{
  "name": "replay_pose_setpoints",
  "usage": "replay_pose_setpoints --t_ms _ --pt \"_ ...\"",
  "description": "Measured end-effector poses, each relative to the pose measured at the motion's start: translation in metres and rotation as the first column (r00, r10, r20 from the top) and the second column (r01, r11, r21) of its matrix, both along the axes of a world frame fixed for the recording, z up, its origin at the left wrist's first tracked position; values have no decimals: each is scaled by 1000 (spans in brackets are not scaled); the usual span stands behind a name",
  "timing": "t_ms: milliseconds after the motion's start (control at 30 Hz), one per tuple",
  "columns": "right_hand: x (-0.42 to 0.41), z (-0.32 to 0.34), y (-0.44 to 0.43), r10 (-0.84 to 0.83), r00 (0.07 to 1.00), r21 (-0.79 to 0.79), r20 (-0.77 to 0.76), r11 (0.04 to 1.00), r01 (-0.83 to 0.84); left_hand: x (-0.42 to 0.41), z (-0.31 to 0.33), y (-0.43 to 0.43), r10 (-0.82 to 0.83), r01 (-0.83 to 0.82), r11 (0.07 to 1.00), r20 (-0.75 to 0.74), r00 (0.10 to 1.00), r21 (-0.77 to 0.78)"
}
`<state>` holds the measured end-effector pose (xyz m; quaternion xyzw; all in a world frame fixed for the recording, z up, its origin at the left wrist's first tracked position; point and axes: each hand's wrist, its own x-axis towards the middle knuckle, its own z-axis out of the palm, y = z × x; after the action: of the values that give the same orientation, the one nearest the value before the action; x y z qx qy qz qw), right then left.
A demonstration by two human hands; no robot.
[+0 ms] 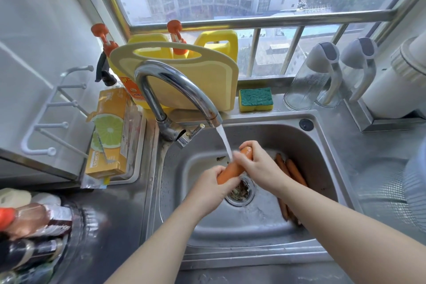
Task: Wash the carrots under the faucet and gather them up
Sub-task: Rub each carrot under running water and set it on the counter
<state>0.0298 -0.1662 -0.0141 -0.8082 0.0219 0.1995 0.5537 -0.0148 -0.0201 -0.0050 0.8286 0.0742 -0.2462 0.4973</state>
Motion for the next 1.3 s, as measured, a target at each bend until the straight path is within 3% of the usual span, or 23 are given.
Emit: replay_pose_setpoints --t_ms 100,233,433,533,733,833,933,1000,1100,1200,1300 --pt "7 -7 5 -121 986 -100 114 986 132 3 1 -11 2 -15 992 99 995 128" --pt "9 -10 -1 -198 967 -118 162 969 218 10 -2 -12 23 -40 990 119 993 137" --pt "-5 6 -2 -14 996 80 -83 997 21 23 -8 3 138 -133 990 -176 975 43" --pt "-8 7 5 -53 998 63 -46 996 55 24 -2 -1 154 -155 988 -251 956 14" --pt "9 -5 11 -271 957 -81 99 957 279 3 -2 -18 1 -3 1000 118 993 16" --pt "12 -13 10 -311 948 -163 59 934 317 -2 -6 -18 -124 109 990 195 973 84" --pt "13 -16 4 -331 936 -98 -117 942 321 -5 -6 -18 -155 128 983 221 963 132" --pt "13 -18 0 -268 950 -99 -159 962 255 -3 -11 -16 -79 63 991 130 988 121" --pt "7 -17 4 -133 984 -85 -118 989 124 6 -10 -16 123 -142 981 -149 981 -129" --pt "-2 -7 9 -67 996 -14 -52 998 66 10 3 -16 235 -448 823 -507 829 -350" --pt "-10 -5 9 -10 999 -39 46 999 12 11 12 -13 182 -584 701 -690 701 -409"
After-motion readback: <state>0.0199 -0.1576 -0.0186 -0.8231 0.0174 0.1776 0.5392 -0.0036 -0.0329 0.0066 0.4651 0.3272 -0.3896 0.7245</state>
